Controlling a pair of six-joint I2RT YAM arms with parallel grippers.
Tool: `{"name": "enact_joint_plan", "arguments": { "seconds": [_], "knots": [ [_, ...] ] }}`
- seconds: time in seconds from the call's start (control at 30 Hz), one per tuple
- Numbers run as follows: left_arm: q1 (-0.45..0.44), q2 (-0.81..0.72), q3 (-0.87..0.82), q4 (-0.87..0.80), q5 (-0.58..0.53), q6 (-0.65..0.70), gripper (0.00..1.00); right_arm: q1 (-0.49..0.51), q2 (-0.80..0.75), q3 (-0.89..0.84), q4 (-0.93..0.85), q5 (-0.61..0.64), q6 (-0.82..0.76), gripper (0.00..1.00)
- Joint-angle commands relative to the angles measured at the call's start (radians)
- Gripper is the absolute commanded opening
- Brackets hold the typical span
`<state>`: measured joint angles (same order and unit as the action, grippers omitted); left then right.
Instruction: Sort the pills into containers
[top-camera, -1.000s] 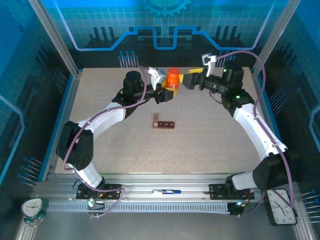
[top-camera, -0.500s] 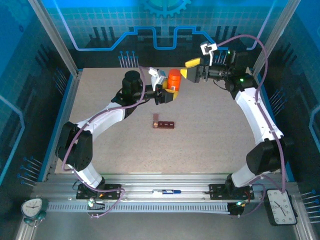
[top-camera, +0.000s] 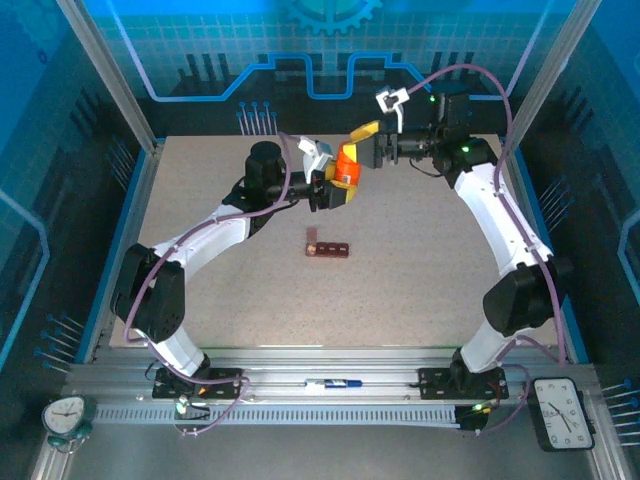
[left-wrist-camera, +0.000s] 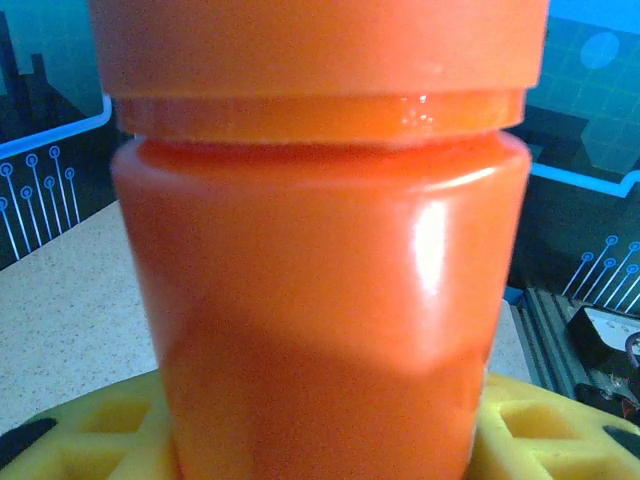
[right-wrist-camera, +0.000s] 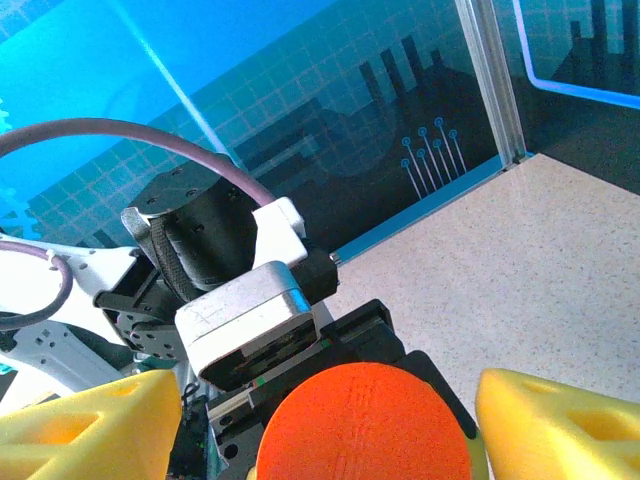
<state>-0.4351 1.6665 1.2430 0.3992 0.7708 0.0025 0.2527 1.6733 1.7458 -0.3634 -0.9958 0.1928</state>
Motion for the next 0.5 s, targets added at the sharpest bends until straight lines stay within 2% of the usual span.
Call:
{"name": "enact_joint_plan", "arguments": {
  "seconds": [0.0, 0.13, 0.3, 0.47],
  "knots": [
    [-0.004, -0.041, 0.041, 0.006, 0.033, 0.025, 0.0, 0.022, 0.014, 0.03, -0.061, 0.0, -0.042, 0.76],
    [-0.004, -0.042, 0.045, 0.0, 0.034, 0.028, 0.0, 0.028, 0.017, 0.02, -0.06, 0.005, -0.045, 0.68],
    [-0.004, -0.042, 0.047, -0.006, 0.034, 0.033, 0.0, 0.028, 0.012, 0.006, -0.051, 0.017, -0.039, 0.49],
    [-0.003, -0.04, 0.051, -0.005, 0.027, 0.032, 0.0, 0.041, -0.011, -0.04, -0.035, 0.052, -0.031, 0.41]
  ]
}}
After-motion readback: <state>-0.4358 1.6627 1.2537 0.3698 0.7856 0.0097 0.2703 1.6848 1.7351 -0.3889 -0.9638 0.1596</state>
